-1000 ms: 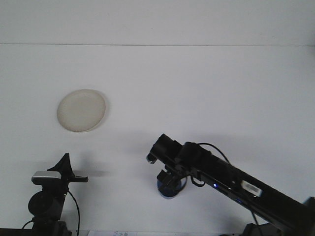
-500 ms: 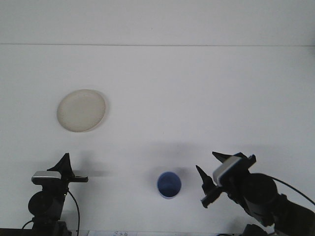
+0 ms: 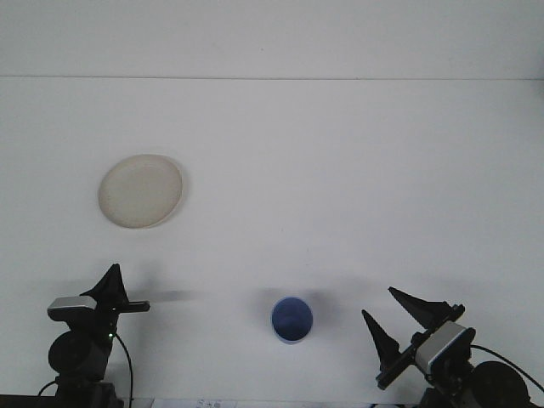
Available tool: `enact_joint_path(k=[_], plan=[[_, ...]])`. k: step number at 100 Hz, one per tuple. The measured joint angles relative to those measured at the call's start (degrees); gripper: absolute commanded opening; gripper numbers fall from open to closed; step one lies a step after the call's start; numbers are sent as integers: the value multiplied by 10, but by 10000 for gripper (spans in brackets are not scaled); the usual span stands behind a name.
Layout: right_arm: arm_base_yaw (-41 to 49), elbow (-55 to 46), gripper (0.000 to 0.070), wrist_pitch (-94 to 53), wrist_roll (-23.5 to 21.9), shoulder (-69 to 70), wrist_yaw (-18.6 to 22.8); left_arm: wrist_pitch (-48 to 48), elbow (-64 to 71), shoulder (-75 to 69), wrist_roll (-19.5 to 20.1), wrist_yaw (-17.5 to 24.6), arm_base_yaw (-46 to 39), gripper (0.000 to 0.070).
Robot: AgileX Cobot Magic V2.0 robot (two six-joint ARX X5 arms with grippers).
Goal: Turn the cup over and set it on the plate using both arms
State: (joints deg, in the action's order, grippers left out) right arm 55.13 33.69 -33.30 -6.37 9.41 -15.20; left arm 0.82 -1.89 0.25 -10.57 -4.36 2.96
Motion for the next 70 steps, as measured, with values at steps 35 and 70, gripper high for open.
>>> enact_joint_path(k=[35, 70], plan=[[0, 0, 427, 0, 1, 0, 0, -94, -186, 76, -106, 108, 1, 54], [0, 0, 427, 0, 1, 0, 0, -342, -486, 435, 5, 320, 100, 482]])
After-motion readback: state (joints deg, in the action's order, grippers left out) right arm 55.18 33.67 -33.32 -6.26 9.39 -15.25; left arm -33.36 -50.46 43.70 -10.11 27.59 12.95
